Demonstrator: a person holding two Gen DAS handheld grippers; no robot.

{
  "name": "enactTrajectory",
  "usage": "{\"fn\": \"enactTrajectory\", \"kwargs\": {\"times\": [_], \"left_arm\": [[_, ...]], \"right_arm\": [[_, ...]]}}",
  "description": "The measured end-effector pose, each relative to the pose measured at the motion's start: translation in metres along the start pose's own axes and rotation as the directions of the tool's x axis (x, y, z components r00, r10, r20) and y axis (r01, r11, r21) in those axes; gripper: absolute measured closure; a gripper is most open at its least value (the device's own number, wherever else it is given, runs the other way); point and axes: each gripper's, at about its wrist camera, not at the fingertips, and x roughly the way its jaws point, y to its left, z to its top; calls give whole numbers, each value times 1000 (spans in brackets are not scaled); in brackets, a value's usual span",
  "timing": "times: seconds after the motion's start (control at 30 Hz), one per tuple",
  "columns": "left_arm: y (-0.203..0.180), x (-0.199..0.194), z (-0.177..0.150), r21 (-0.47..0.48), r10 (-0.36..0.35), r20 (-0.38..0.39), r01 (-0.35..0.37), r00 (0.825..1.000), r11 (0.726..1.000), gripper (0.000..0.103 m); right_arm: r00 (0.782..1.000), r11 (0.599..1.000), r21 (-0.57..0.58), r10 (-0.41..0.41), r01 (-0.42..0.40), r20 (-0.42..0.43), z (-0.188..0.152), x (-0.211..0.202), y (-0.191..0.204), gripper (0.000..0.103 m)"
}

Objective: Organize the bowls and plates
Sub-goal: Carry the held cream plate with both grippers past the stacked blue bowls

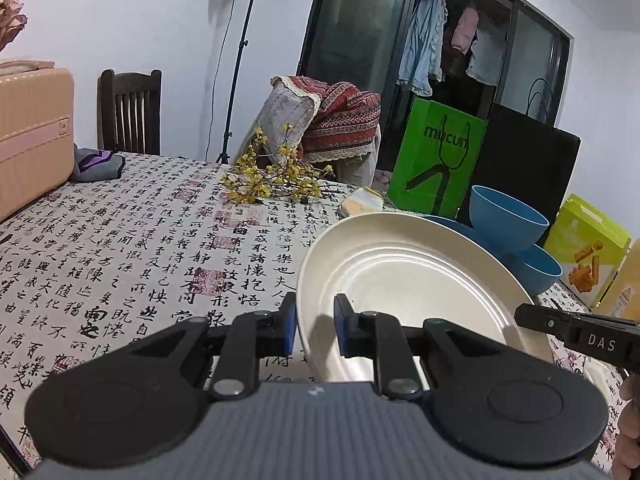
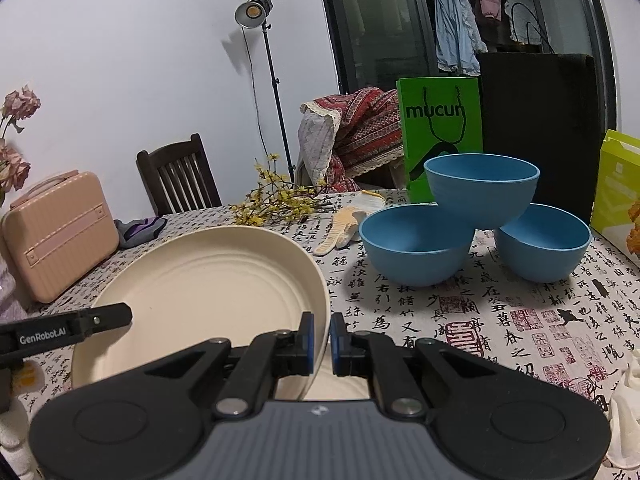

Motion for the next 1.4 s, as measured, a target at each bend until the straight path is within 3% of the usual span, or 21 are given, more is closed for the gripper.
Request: {"fn": "enactTrajectory", "kwargs": {"times": [1.4], "left_arm": [[-18, 17, -24, 38, -39, -45, 40, 998, 998, 84]], "right_arm": [[999, 999, 42, -25, 26, -23, -26, 0, -29, 95]]}}
